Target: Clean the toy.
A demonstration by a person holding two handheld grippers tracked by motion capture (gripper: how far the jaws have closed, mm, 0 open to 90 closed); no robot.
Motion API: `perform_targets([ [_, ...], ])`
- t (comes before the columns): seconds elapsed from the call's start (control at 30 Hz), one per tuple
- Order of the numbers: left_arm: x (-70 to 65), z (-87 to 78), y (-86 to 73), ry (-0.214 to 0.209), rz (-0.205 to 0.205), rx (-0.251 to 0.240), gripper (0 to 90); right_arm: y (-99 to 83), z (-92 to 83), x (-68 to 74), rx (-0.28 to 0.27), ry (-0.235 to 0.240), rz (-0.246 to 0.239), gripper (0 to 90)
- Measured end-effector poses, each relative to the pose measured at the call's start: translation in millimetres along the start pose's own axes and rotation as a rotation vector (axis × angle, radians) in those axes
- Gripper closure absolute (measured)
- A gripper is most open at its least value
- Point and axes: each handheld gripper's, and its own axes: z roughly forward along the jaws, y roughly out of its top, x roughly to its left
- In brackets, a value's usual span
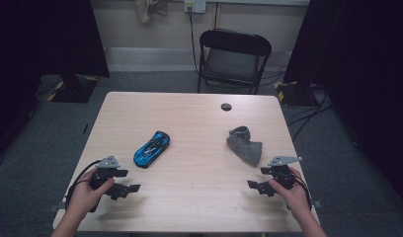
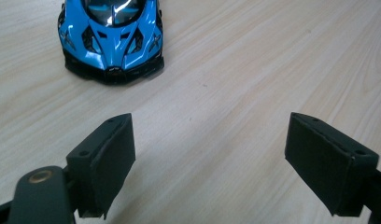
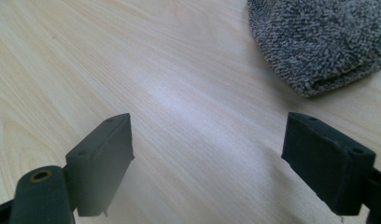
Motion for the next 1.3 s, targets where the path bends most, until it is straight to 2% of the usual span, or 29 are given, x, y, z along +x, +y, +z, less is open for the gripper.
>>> perform_targets([
  [0.2,0.4,-3.5,-5.0,0.0,0.011,-0.002,15.9,-5.1,0.7,0.3,0.001,0.007,0.002,16.0],
  [0.7,2.5,-3.4,-22.2,0.002,0.042,0.047,15.9,-19.1,-3.8,-1.1,0.013,-0.006,-0.004,16.0],
  [1.07,4.5,-3.0,-27.8,0.01,0.06,0.041,16.1,-25.8,-4.4,-2.2,0.019,-0.016,-0.011,16.0],
  [1.3,6.9,-4.9,-32.1,0.033,0.073,0.03,16.2,-28.5,-4.8,-2.0,0.011,-0.028,-0.031,15.7],
])
